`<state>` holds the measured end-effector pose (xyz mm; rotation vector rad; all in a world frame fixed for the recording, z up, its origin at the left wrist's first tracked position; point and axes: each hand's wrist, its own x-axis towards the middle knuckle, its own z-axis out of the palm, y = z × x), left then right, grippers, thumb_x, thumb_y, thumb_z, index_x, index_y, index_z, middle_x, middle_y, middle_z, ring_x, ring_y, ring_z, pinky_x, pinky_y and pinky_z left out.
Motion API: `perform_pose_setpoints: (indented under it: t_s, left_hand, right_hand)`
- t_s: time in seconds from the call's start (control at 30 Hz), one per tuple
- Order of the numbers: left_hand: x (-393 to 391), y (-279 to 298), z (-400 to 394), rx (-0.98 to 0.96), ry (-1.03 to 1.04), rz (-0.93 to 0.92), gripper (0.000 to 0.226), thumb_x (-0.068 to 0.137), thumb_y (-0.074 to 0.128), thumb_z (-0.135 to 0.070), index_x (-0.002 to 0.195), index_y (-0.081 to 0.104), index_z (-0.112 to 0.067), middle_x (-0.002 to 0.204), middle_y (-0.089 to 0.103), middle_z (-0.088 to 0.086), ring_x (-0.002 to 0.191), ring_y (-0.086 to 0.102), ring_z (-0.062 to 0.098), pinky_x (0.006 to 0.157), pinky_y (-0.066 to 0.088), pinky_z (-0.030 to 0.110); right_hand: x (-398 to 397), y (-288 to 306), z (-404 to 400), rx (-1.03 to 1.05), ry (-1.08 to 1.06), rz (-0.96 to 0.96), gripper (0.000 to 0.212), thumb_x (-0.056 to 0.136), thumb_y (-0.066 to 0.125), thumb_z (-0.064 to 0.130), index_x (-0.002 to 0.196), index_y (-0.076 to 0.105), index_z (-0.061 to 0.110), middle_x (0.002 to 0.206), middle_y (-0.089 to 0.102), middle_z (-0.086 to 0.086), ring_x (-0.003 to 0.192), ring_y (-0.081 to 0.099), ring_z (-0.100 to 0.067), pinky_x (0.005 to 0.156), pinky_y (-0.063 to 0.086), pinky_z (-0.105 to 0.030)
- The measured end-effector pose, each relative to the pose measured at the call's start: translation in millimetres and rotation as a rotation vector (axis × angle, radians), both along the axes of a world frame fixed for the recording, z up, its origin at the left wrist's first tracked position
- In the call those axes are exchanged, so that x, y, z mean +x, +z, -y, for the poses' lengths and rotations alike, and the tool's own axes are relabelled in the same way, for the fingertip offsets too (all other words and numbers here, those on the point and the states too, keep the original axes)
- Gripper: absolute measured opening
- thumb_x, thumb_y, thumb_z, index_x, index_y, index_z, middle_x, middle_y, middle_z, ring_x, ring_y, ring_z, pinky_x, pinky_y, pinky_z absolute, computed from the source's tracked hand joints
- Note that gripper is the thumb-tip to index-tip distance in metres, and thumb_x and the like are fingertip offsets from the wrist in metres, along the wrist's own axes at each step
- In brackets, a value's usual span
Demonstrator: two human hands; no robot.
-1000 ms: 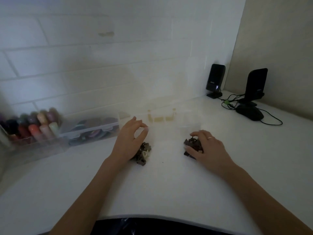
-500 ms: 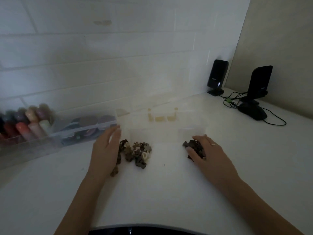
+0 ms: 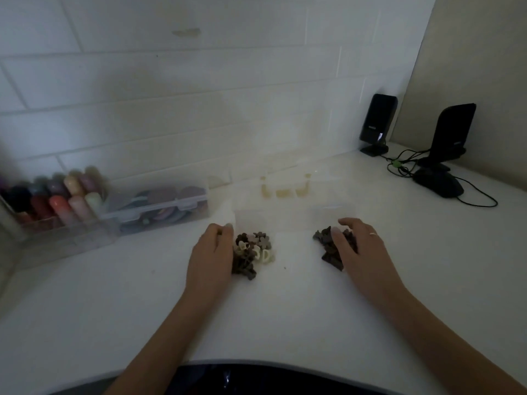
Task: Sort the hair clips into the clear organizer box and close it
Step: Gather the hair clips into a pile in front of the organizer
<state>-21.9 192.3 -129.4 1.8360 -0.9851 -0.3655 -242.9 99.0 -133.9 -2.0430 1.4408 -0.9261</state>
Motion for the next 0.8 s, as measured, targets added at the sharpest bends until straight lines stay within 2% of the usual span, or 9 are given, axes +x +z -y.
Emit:
perform_pose_setpoints:
  t_s: [0.1, 0.2, 0.27, 0.4, 0.5, 0.57, 0.67, 0.73, 0.8]
  left_hand:
    - [0, 3, 3, 0.017, -0.018, -0.011, 0.027, 0.096, 0.036, -0.036, 0.09, 0.053, -0.016, 0.087, 0.064, -0.002, 0.083, 0.058, 0.016, 0.075, 0.043, 0.035]
    - [-10, 3, 2, 0.001, -0.003, -0.01, 0.023, 0.097, 0.037, -0.032, 0.094, 0.054, -0.016, 0.085, 0.061, -0.005, 0.08, 0.056, 0.01, 0.067, 0.04, 0.025]
    - [-26, 2, -3, -0.026, 0.024, 0.006, 0.02, 0.096, 0.038, -0.028, 0.095, 0.054, -0.016, 0.083, 0.057, -0.009, 0.078, 0.053, 0.007, 0.064, 0.037, 0.021]
    - [-57, -2, 5, -0.035, 0.0, 0.085, 0.023, 0.096, 0.037, -0.031, 0.103, 0.053, -0.016, 0.093, 0.059, -0.005, 0.089, 0.055, 0.016, 0.077, 0.041, 0.03]
    - [-78, 2, 21, -0.025, -0.075, 0.109, 0.027, 0.097, 0.035, -0.031, 0.093, 0.057, -0.016, 0.089, 0.062, -0.001, 0.082, 0.052, 0.013, 0.071, 0.034, 0.026]
    - [-95, 7, 30, -0.013, -0.143, 0.109, 0.033, 0.099, 0.033, -0.028, 0.107, 0.06, -0.01, 0.107, 0.062, 0.004, 0.094, 0.049, 0.013, 0.077, 0.029, 0.021]
    - [-116, 4, 44, 0.007, -0.316, 0.0, 0.04, 0.101, 0.025, -0.027, 0.13, 0.049, -0.014, 0.137, 0.049, 0.002, 0.125, 0.042, 0.013, 0.098, 0.022, 0.014]
    - [-123, 3, 52, -0.024, -0.342, -0.158, 0.041, 0.099, 0.026, -0.031, 0.133, 0.047, -0.02, 0.14, 0.047, 0.0, 0.128, 0.041, 0.011, 0.108, 0.024, 0.021]
    - [-122, 3, 55, -0.114, -0.258, -0.362, 0.045, 0.092, 0.031, -0.038, 0.129, 0.052, -0.022, 0.137, 0.051, 0.0, 0.127, 0.045, 0.013, 0.111, 0.03, 0.032]
  right_hand:
    - [0, 0, 1, 0.014, 0.003, 0.046, 0.033, 0.094, 0.042, 0.043, 0.121, 0.049, 0.025, 0.119, 0.054, -0.005, 0.109, 0.05, -0.02, 0.09, 0.039, -0.033]
    - [0, 1, 1, 0.04, 0.026, 0.093, 0.032, 0.095, 0.041, 0.041, 0.12, 0.05, 0.023, 0.116, 0.056, -0.003, 0.104, 0.05, -0.016, 0.084, 0.036, -0.029]
    - [-1, 0, 2, 0.042, 0.026, 0.14, 0.031, 0.095, 0.039, 0.041, 0.117, 0.052, 0.023, 0.112, 0.059, -0.003, 0.103, 0.053, -0.017, 0.083, 0.039, -0.03]
    - [-2, 3, 5, 0.066, -0.01, 0.273, 0.022, 0.097, 0.036, 0.039, 0.102, 0.052, 0.025, 0.094, 0.061, -0.002, 0.086, 0.056, -0.016, 0.071, 0.039, -0.029]
    - [-5, 6, 4, 0.058, -0.017, 0.3, 0.021, 0.099, 0.034, 0.035, 0.097, 0.052, 0.024, 0.082, 0.058, 0.003, 0.075, 0.053, -0.011, 0.064, 0.038, -0.017]
    - [-7, 8, 3, 0.063, 0.008, 0.295, 0.025, 0.1, 0.032, 0.034, 0.101, 0.053, 0.021, 0.081, 0.055, 0.003, 0.071, 0.05, -0.003, 0.061, 0.036, -0.005]
    - [-9, 8, 3, 0.09, 0.04, 0.282, 0.034, 0.1, 0.028, 0.036, 0.109, 0.056, 0.019, 0.094, 0.058, 0.002, 0.079, 0.052, -0.006, 0.064, 0.036, -0.006]
    - [-12, 8, 5, 0.108, 0.034, 0.324, 0.038, 0.101, 0.027, 0.037, 0.113, 0.059, 0.02, 0.105, 0.06, 0.003, 0.092, 0.053, -0.008, 0.069, 0.036, -0.002]
    - [-17, 9, 9, 0.108, -0.011, 0.374, 0.042, 0.101, 0.025, 0.038, 0.116, 0.06, 0.019, 0.115, 0.061, 0.003, 0.105, 0.053, -0.01, 0.084, 0.036, -0.013]
